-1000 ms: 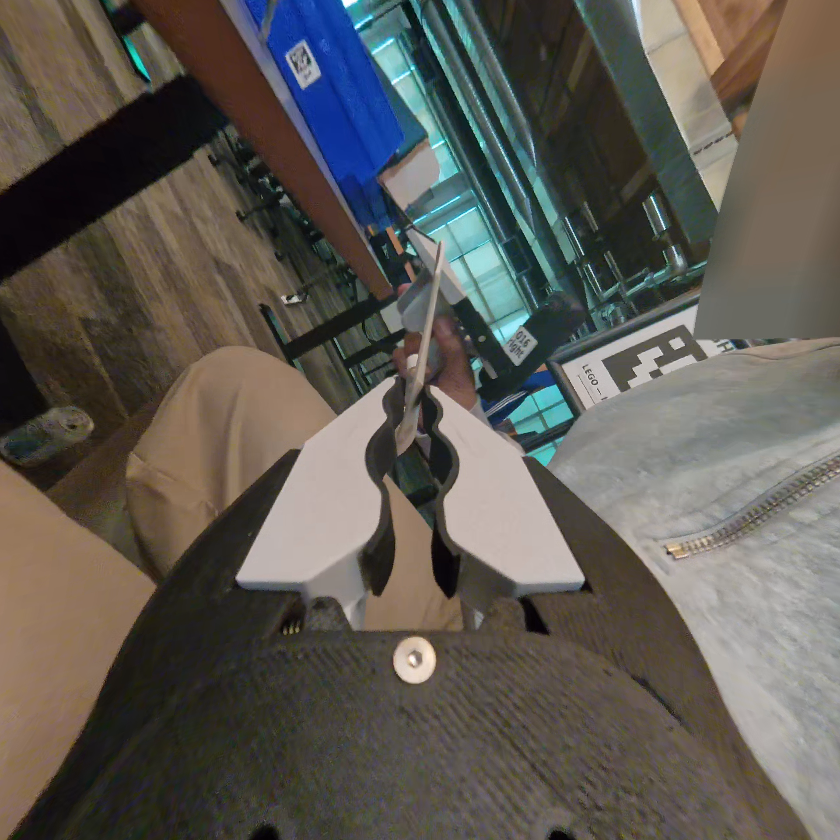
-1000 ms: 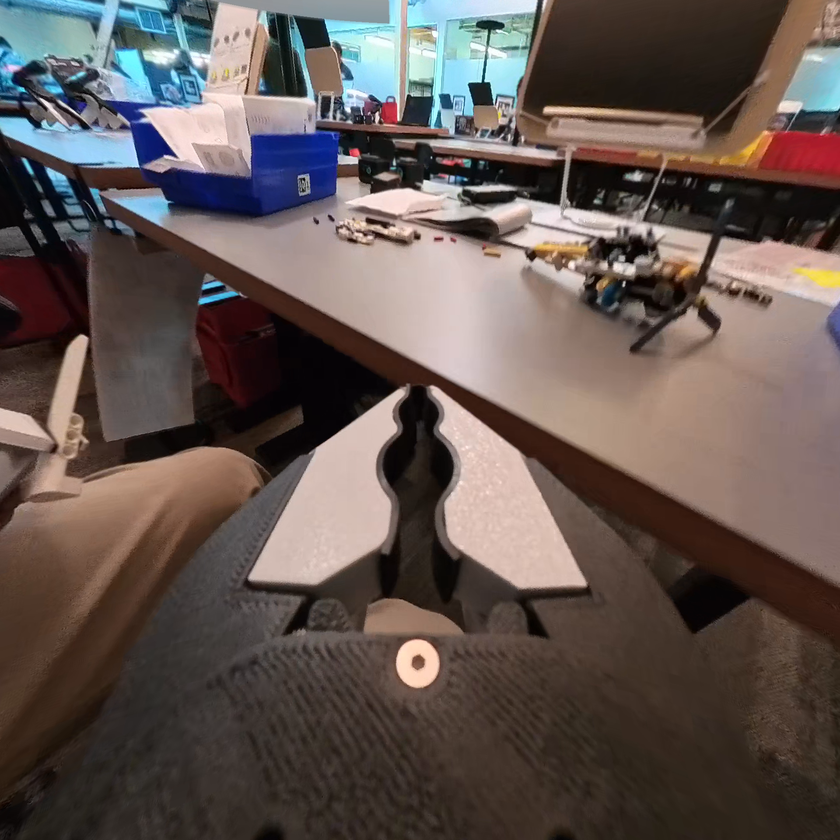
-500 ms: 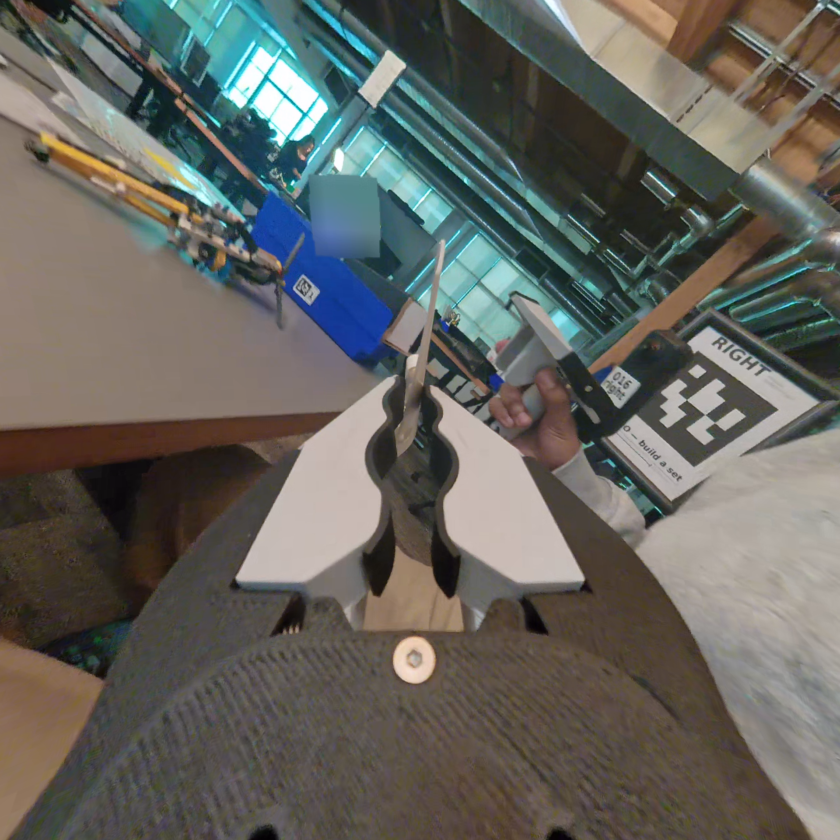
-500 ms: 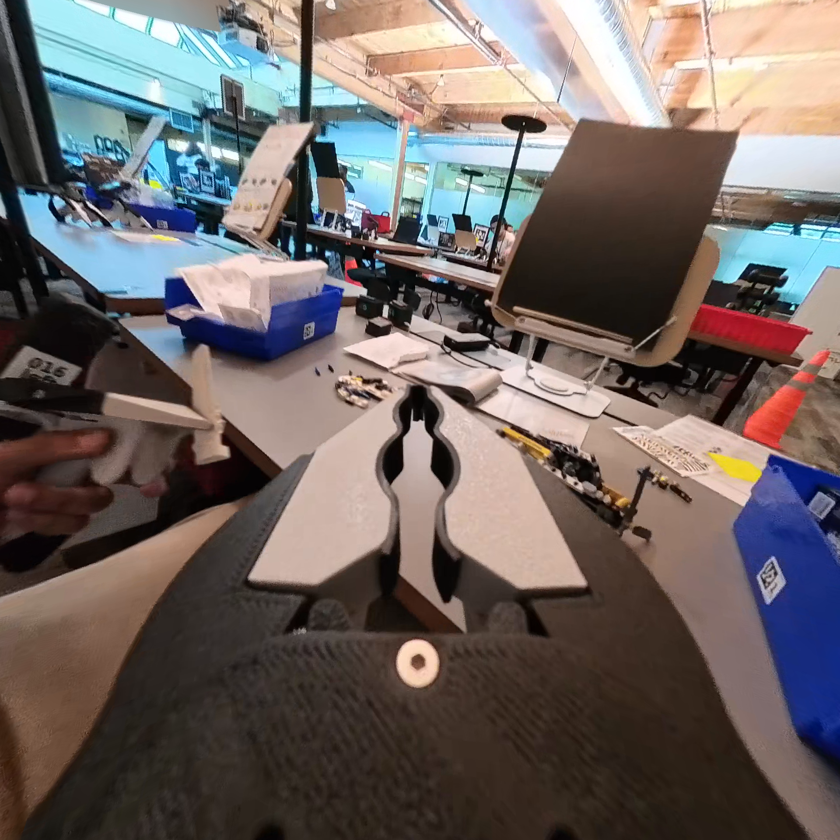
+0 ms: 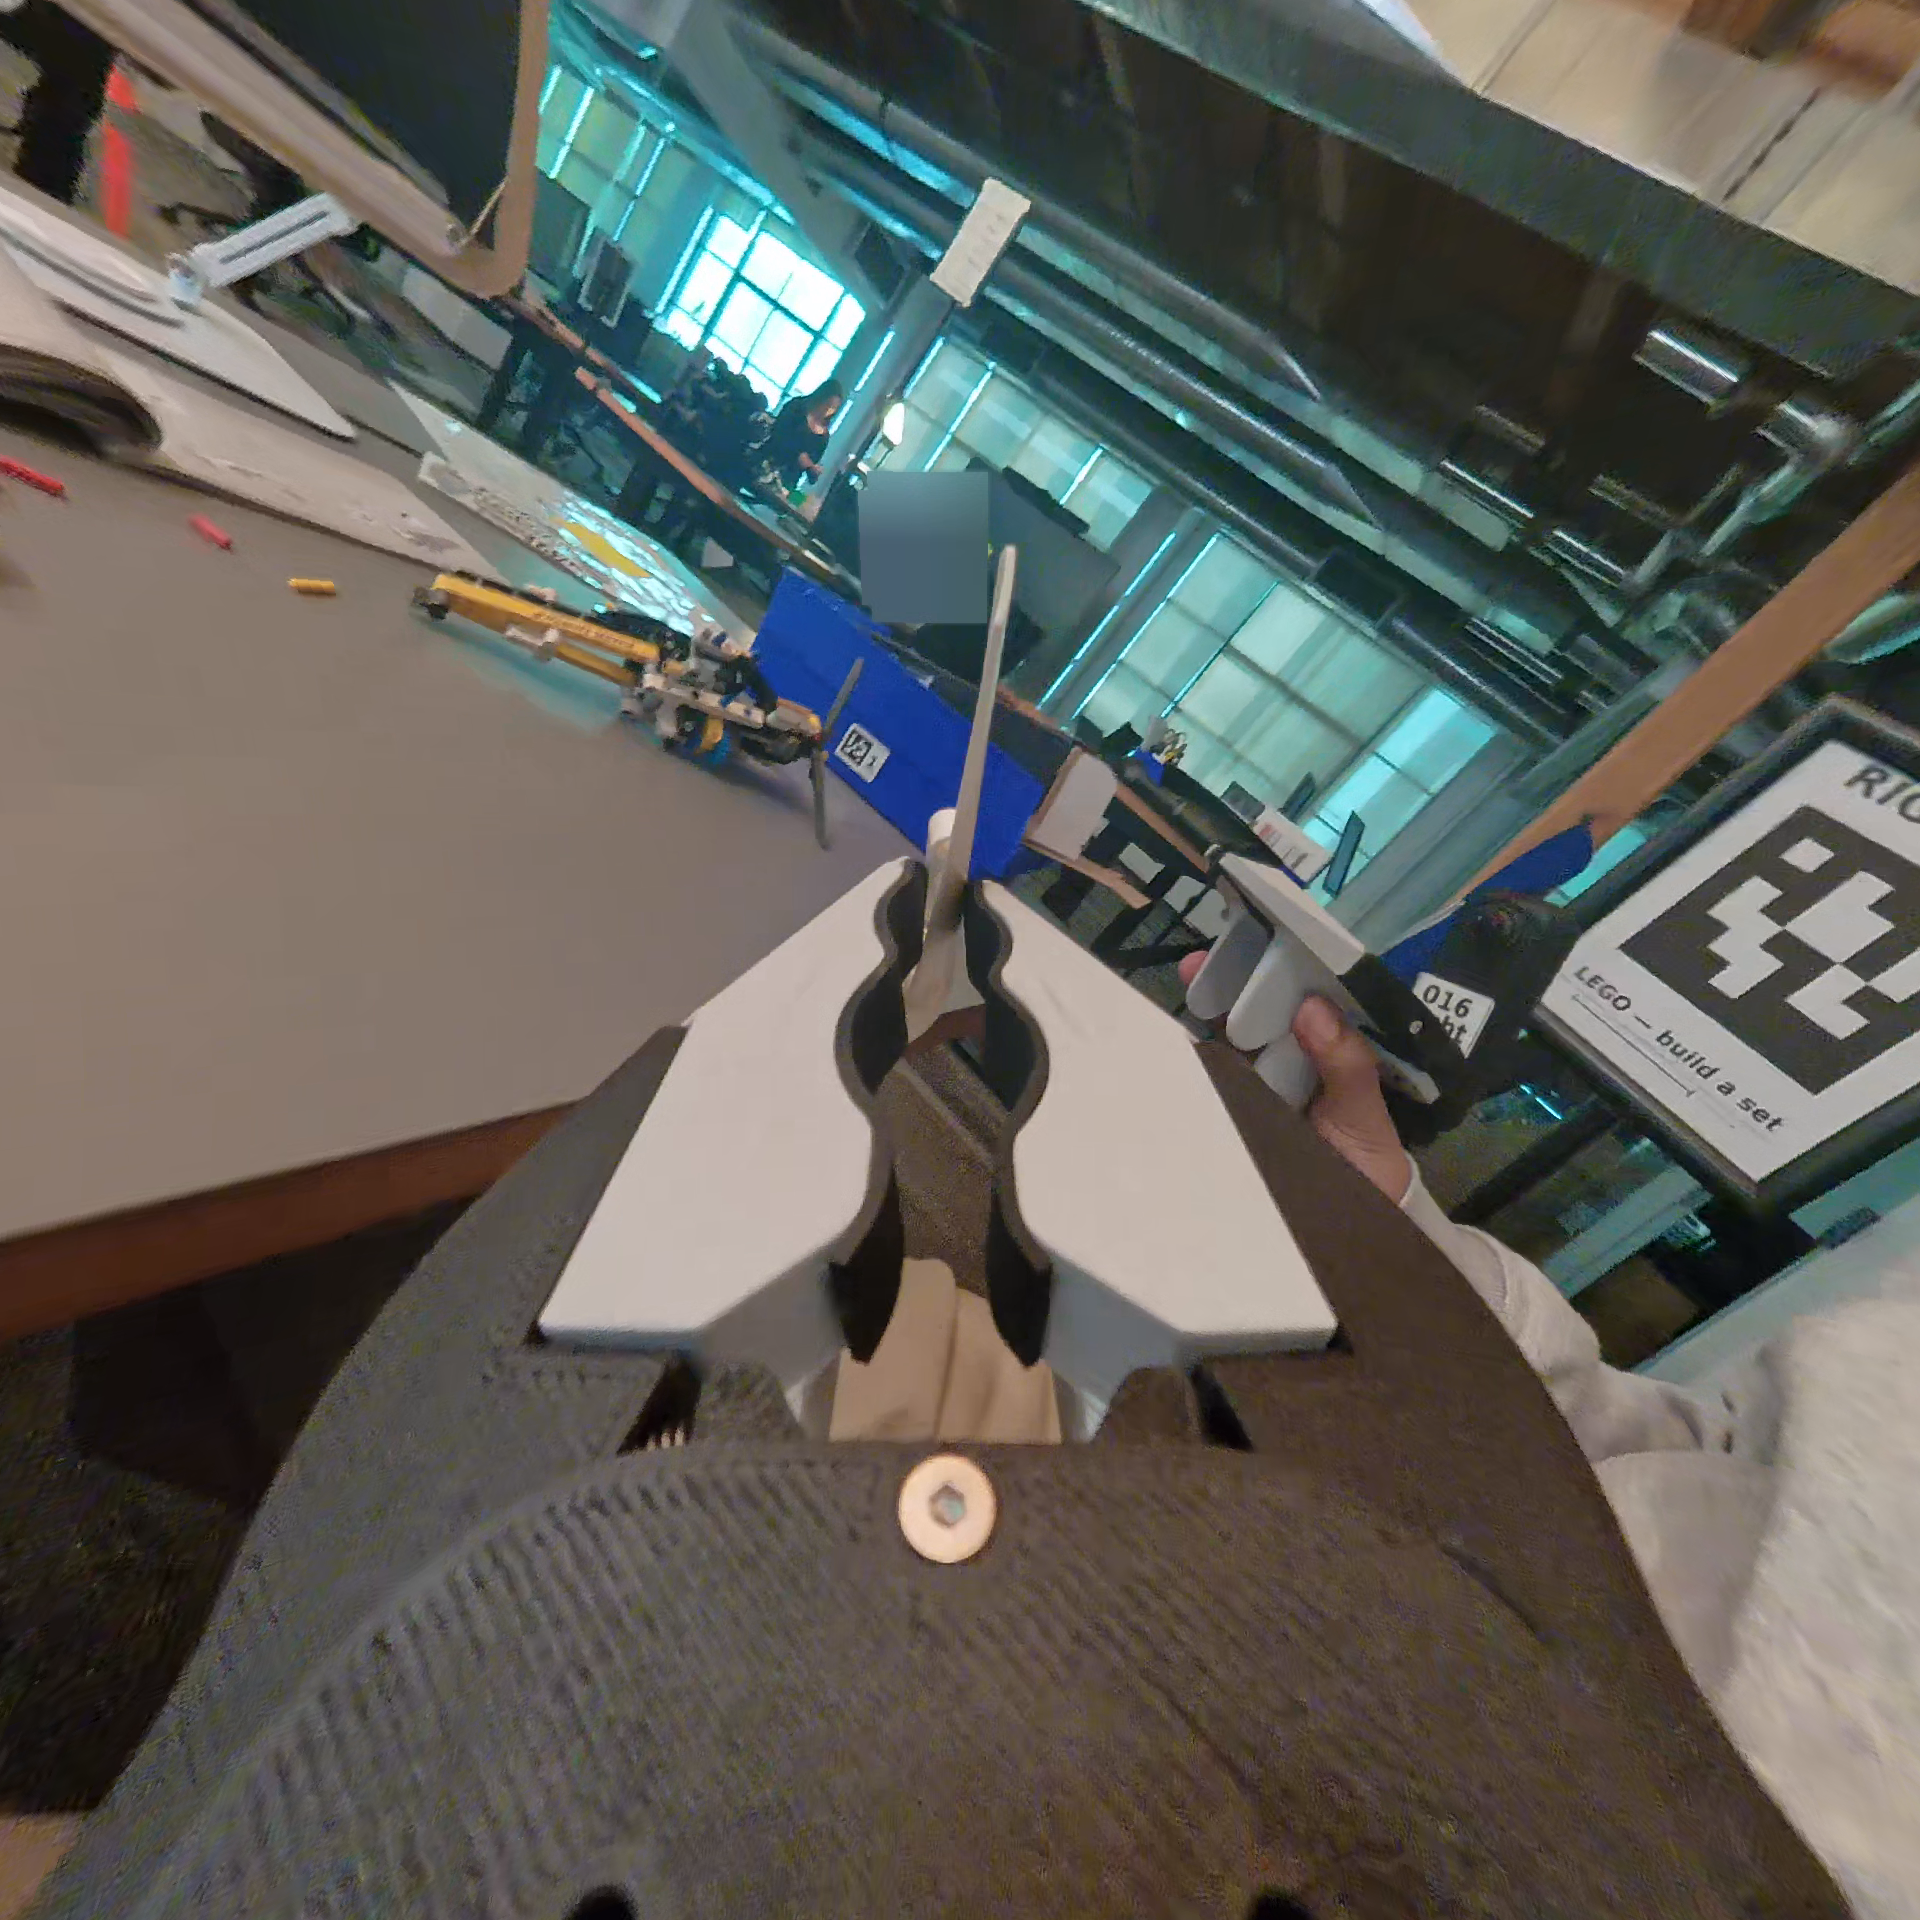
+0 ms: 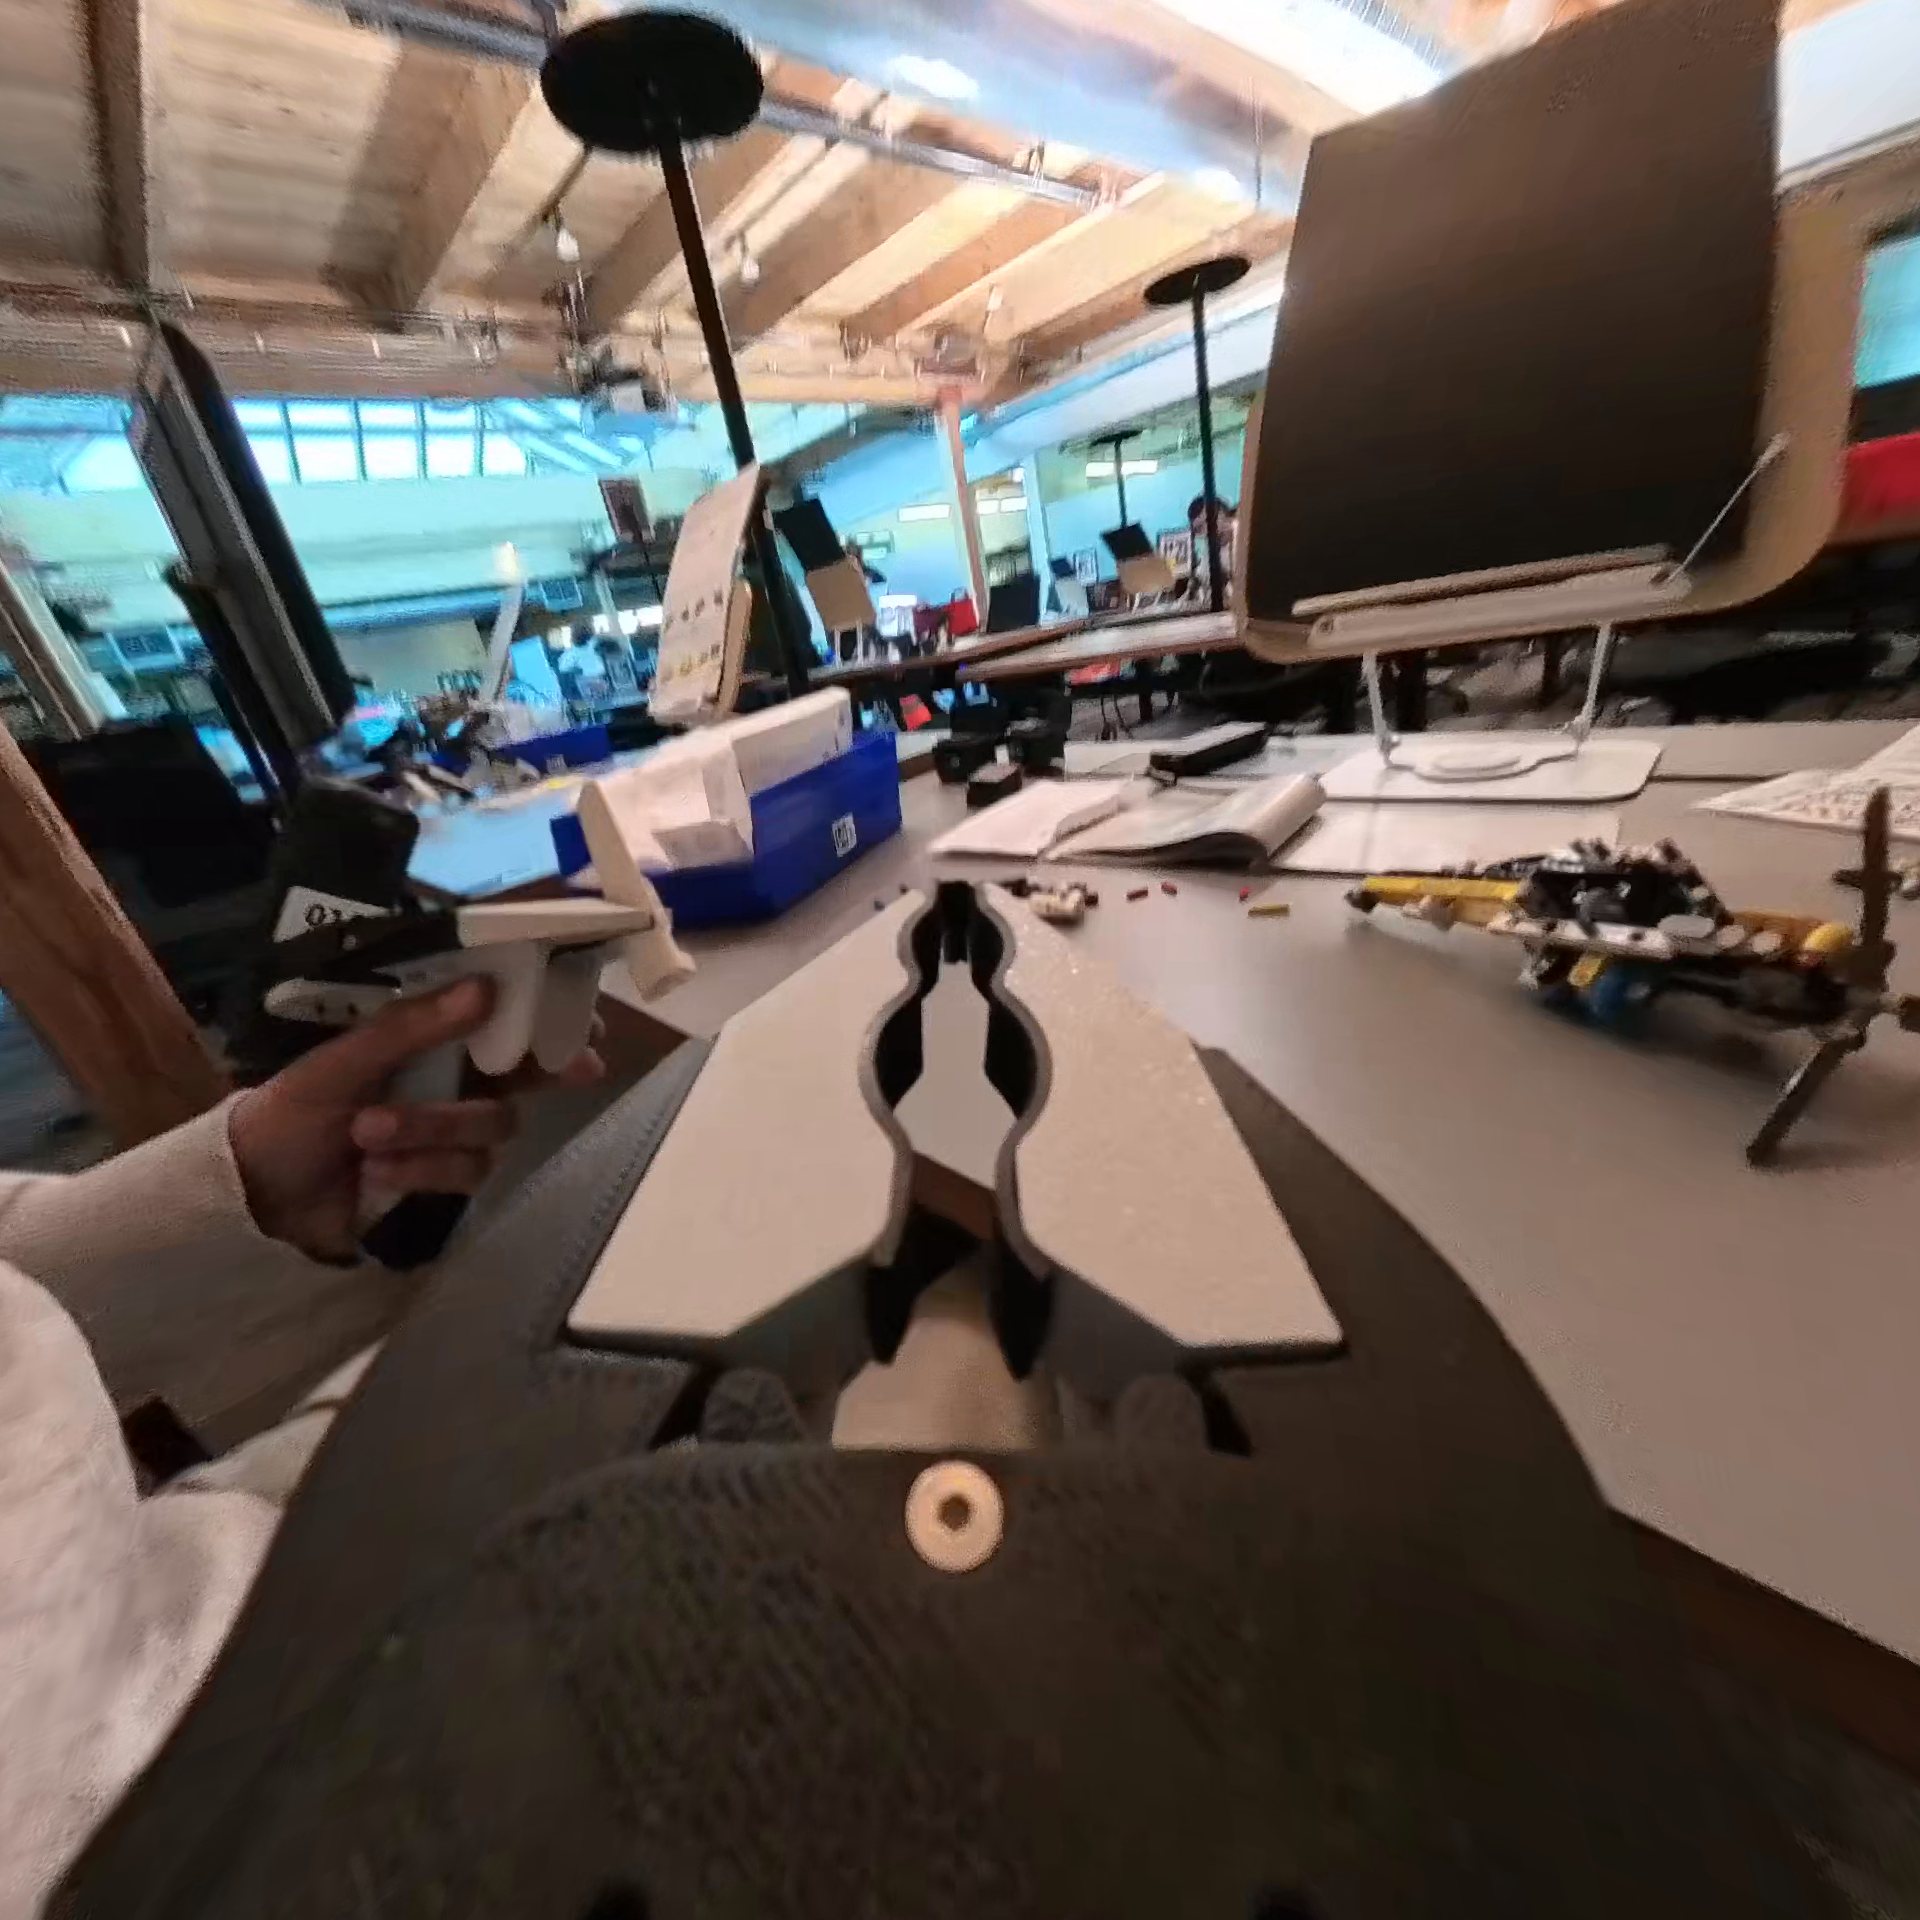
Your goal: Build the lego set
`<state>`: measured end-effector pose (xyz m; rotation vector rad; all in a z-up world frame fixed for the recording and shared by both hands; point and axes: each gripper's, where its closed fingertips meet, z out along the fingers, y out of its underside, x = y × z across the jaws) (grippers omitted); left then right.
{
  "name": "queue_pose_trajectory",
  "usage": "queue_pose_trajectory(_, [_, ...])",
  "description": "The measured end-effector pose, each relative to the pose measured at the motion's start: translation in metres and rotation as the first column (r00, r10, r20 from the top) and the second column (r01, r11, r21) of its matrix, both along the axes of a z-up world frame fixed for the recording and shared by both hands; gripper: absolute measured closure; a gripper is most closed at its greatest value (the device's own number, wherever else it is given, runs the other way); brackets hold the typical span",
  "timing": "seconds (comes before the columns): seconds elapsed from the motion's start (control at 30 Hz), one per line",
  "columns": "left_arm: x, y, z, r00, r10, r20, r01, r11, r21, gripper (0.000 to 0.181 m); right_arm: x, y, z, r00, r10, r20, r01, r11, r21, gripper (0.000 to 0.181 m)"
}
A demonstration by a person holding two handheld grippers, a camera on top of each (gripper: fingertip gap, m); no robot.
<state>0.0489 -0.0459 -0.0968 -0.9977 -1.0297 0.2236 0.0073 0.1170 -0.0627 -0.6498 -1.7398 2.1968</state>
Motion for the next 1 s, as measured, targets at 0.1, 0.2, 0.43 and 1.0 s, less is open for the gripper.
queue_pose_trajectory(0.1, [0.001, -0.002, -0.026, 0.998, 0.015, 0.055, -0.017, 0.999, 0.037, 0.176, -0.002, -0.003, -0.022, 0.999, -0.013, -0.031, 0.016, 0.994, 0.111, 0.179])
queue_pose_trajectory(0.2, [-0.003, 0.004, -0.047, 0.993, -0.035, 0.112, 0.023, 0.994, 0.105, 0.176, -0.005, -0.007, -0.046, 1.0, 0.005, -0.022, 0.0, 0.981, 0.196, 0.179])
queue_pose_trajectory(0.43, [-0.057, 0.031, -0.04, 0.98, -0.151, 0.13, 0.095, 0.928, 0.361, 0.176, -0.062, -0.044, -0.058, 0.997, 0.029, -0.071, -0.004, 0.943, 0.332, 0.179])
queue_pose_trajectory(1.0, [-0.149, -0.033, -0.015, 0.993, -0.074, 0.091, 0.067, 0.995, 0.075, 0.176, -0.137, -0.139, -0.042, 0.975, 0.224, 0.004, -0.209, 0.905, 0.37, 0.179])
